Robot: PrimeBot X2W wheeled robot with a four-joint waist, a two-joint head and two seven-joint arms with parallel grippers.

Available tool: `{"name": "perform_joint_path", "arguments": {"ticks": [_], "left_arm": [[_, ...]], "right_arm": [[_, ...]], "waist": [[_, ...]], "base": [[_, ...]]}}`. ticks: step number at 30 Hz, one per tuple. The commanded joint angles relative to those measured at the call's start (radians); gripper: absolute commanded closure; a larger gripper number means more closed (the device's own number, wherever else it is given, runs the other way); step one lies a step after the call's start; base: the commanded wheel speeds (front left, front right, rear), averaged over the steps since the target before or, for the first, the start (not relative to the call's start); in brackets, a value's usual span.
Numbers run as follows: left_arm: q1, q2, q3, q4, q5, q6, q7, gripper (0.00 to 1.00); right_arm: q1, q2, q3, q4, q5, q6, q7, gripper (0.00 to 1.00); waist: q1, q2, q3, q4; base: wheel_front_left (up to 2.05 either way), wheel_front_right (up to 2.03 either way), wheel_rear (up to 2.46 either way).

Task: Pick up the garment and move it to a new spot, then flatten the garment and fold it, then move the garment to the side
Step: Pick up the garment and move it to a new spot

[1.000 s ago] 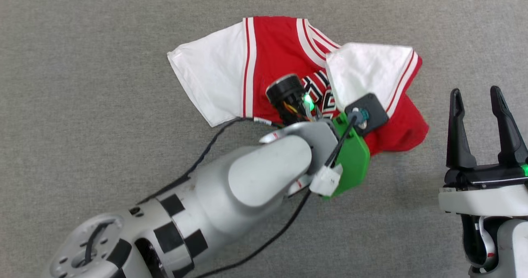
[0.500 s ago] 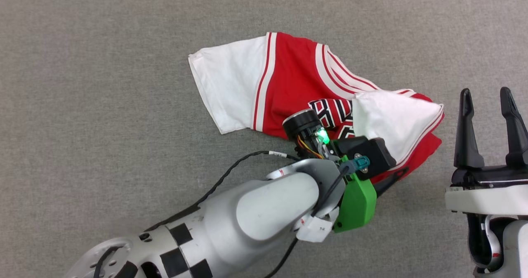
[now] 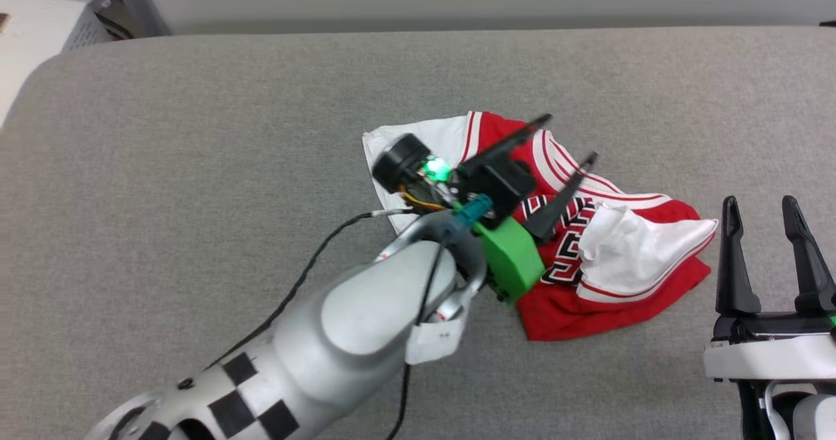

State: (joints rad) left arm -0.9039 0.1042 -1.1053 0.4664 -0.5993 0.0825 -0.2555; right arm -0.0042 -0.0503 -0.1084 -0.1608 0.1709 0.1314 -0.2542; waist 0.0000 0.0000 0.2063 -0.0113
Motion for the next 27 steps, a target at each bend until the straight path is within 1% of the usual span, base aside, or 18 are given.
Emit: {"name": "perform_joint_path", "arguments": {"ticks": [1,5,6,7,11,14,16,20,24,27], "left_arm": [[0.039,0.033,0.048,-0.03,0.011,0.035,-0.005,0.0],[0.155,0.111,0.213,-0.142,0.065,0.124,-0.006,0.0],[0.179,0.122,0.239,-0.159,0.074,0.135,-0.006,0.0],[0.224,0.143,0.293,-0.194,0.094,0.157,-0.006,0.0],[0.364,0.192,0.44,-0.278,0.156,0.203,-0.006,0.0],[0.46,0.21,0.543,-0.323,0.193,0.219,-0.006,0.0],[0.528,0.214,0.611,-0.35,0.215,0.217,-0.006,0.0],[0.659,0.204,0.723,-0.389,0.255,0.179,-0.006,0.0],[0.771,0.169,0.793,-0.402,0.295,0.122,-0.006,0.0],[0.835,0.129,0.839,-0.402,0.324,0.082,-0.006,0.0]], "right_arm": [[0.018,0.0,0.0,0.003,-0.001,-0.001,-0.008,0.0],[0.04,0.0,0.006,0.005,-0.004,-0.001,-0.008,0.0],[0.043,0.0,0.007,0.005,-0.005,-0.001,-0.008,0.0],[0.051,0.0,0.01,0.006,-0.008,-0.001,-0.008,0.0],[0.069,0.0,0.018,0.009,-0.014,-0.001,-0.008,0.0],[0.08,0.0,0.026,0.013,-0.02,-0.001,-0.008,0.0],[0.087,0.0,0.035,0.017,-0.026,-0.001,-0.008,0.0],[0.101,0.0,0.046,0.027,-0.032,-0.001,-0.008,0.0],[0.116,0.0,0.053,0.037,-0.034,-0.001,-0.008,0.0],[0.129,0.0,0.062,0.052,-0.039,-0.001,-0.008,0.0]], "waist": [[0.0,0.0,-0.057,0.045],[0.0,0.0,-0.084,0.059],[0.0,0.0,-0.088,0.061],[0.0,0.0,-0.096,0.065],[0.0,0.0,-0.116,0.076],[0.0,0.0,-0.131,0.083],[0.0,0.0,-0.141,0.086],[0.0,0.0,-0.161,0.091],[0.0,0.0,-0.177,0.094],[0.0,0.0,-0.188,0.095]], "base": [[0.0,0.0,0.0],[0.0,0.0,0.0],[0.0,0.0,0.0],[0.0,0.0,0.0],[0.0,0.0,0.0],[0.0,0.0,0.0],[0.0,0.0,0.0],[0.0,0.0,0.0],[0.0,0.0,0.0],[0.0,0.0,0.0]]}}
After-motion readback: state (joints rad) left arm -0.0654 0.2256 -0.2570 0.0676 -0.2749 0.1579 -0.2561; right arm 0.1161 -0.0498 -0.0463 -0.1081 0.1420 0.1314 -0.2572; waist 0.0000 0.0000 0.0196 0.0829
